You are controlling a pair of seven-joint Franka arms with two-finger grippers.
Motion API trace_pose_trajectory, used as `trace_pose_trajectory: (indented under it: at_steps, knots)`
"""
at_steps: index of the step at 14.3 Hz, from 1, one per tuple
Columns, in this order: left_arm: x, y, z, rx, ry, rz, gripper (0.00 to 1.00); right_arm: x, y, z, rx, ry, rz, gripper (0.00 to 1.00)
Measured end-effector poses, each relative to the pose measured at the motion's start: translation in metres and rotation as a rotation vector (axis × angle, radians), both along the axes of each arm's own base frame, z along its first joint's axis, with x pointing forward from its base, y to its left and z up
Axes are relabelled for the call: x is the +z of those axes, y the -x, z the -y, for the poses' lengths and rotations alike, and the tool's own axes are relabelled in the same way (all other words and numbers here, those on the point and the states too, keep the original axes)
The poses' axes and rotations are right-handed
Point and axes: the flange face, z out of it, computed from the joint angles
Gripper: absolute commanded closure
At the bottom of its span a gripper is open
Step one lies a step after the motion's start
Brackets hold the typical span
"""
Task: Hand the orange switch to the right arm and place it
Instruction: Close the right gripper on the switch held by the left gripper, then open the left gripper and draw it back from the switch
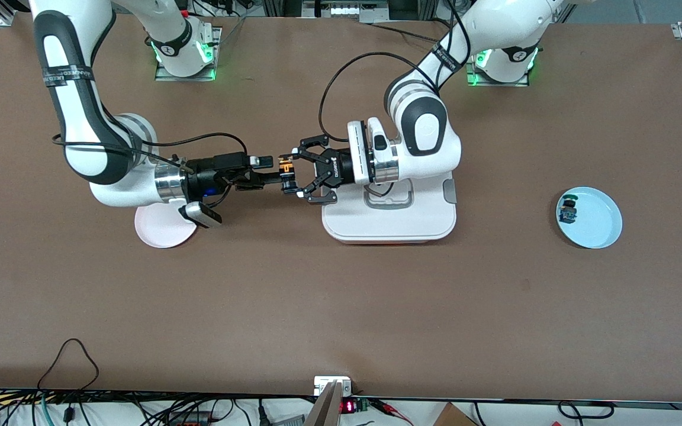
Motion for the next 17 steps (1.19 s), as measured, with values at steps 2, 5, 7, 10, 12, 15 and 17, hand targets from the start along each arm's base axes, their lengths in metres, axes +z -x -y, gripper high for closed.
trace_pose_trajectory:
  at_steps: [2,5,7,10,12,15,17]
  knots:
    - [-0.0001,0.0000,0.0000,0.000,0.000,0.000,0.98,-0.0051,0.0011,-0.0061,0.002,0.010,0.017,0.01]
    - [-0.0004,0.0000,0.0000,0.000,0.000,-0.001,0.98,-0.0080,0.0012,-0.0068,0.002,0.011,0.024,0.44]
    - [-0.0006,0.0000,0.0000,0.000,0.000,-0.001,0.98,-0.0074,0.0009,-0.0070,0.002,0.010,0.027,0.95]
    - [0.0004,-0.0004,0.0002,0.000,0.001,0.002,0.98,-0.0054,-0.0004,-0.0064,0.002,0.011,0.023,1.00]
    - [0.0007,-0.0005,0.0004,0.000,0.002,0.004,0.62,-0.0051,-0.0006,-0.0062,0.002,0.011,0.021,1.00]
    - [0.0005,-0.0008,0.0000,0.001,0.001,0.002,0.00,-0.0047,-0.0005,-0.0066,0.003,0.010,0.021,1.00]
    - [-0.0006,-0.0035,-0.0036,0.008,0.001,-0.011,0.00,-0.0026,-0.0010,-0.0070,0.004,0.008,0.025,1.00]
